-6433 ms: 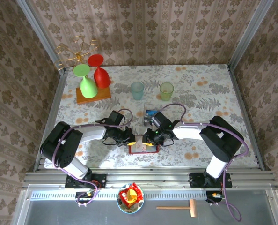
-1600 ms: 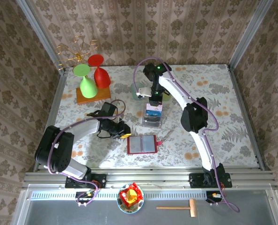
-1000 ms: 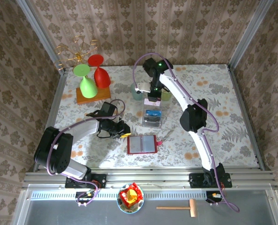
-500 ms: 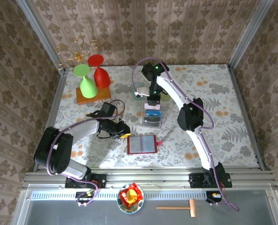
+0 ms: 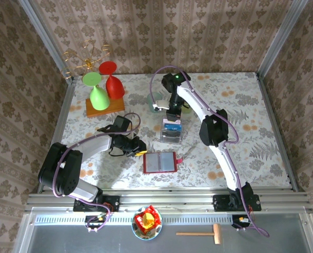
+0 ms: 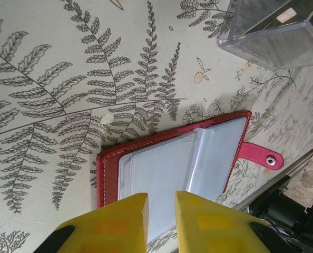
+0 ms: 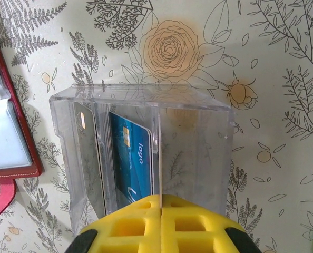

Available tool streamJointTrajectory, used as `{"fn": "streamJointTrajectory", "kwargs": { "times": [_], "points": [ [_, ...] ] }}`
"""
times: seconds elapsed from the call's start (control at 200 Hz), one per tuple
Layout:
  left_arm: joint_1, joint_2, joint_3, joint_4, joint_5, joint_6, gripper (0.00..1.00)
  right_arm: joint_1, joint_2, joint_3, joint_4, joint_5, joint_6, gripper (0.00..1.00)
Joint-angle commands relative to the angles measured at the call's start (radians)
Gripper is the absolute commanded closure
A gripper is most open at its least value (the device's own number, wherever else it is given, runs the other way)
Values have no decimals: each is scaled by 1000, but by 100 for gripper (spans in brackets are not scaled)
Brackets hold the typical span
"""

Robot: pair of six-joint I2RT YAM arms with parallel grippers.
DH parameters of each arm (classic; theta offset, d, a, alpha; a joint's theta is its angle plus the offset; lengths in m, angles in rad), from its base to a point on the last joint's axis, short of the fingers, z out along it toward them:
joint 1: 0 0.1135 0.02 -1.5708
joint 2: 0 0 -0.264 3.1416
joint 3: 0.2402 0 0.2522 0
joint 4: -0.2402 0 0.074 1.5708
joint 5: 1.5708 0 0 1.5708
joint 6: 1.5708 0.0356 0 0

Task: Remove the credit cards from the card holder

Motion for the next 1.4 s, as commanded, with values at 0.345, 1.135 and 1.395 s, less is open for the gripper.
{"fn": "streamJointTrajectory", "kwargs": {
  "times": [0.345,1.135,1.395],
  "points": [
    [7,-21,-11,-4,-5,-11,79,-15,-69,8,34,83,74,81],
    [-8,-59,-44,54,-12,-33,79,46,-491,-539,505,124,501,80],
    [-8,-112,-80,82,-29,-50,77,145,-716,-891,790,140,820,81]
  ]
}}
